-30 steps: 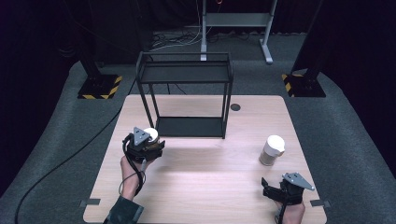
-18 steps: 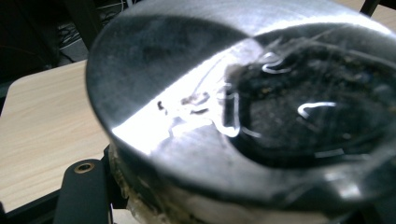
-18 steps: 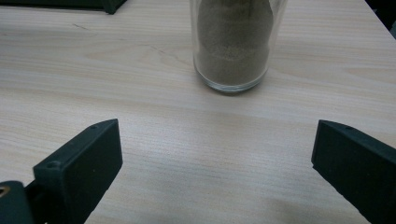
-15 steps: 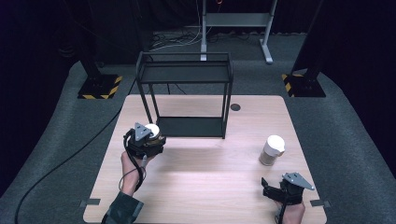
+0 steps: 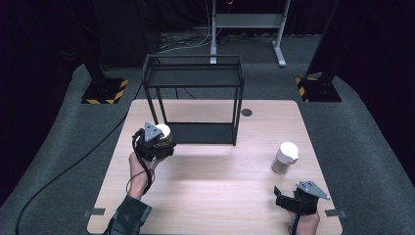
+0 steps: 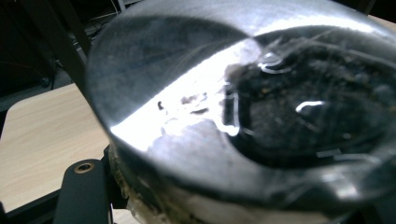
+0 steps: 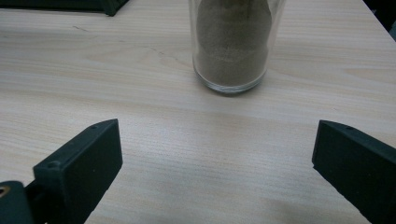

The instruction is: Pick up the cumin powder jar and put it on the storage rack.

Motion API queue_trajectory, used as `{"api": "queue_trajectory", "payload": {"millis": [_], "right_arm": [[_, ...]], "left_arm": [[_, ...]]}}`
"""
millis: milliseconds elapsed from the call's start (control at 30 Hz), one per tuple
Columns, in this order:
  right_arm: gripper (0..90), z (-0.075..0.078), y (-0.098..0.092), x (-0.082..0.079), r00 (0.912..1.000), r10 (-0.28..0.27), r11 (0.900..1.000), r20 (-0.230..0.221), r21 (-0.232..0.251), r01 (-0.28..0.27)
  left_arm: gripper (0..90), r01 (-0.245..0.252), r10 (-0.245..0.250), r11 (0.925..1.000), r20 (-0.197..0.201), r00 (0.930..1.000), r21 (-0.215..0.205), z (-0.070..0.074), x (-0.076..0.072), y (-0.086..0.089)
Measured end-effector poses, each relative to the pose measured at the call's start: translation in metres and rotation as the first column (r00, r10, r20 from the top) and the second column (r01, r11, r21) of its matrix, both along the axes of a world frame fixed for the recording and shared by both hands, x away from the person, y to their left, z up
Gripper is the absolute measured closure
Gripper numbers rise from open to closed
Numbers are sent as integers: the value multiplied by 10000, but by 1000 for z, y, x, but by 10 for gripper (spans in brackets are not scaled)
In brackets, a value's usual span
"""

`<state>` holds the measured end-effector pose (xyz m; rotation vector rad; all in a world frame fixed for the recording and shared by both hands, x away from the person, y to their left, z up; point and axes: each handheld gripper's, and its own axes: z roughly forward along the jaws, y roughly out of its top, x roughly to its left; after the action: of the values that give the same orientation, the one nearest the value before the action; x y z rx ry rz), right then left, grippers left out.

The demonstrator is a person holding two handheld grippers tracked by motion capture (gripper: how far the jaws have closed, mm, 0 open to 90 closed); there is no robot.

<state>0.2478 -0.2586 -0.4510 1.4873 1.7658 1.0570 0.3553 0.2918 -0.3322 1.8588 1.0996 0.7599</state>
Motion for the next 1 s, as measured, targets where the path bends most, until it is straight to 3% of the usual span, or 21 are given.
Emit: {"api": "queue_trajectory", "payload": {"millis": [1000], "right_arm": [[1,0,1,0,10000,-23,10000,-12,-38,23]], "left_arm": [[308,333,-335,9994,160,9993,94,28,21,-5]]}}
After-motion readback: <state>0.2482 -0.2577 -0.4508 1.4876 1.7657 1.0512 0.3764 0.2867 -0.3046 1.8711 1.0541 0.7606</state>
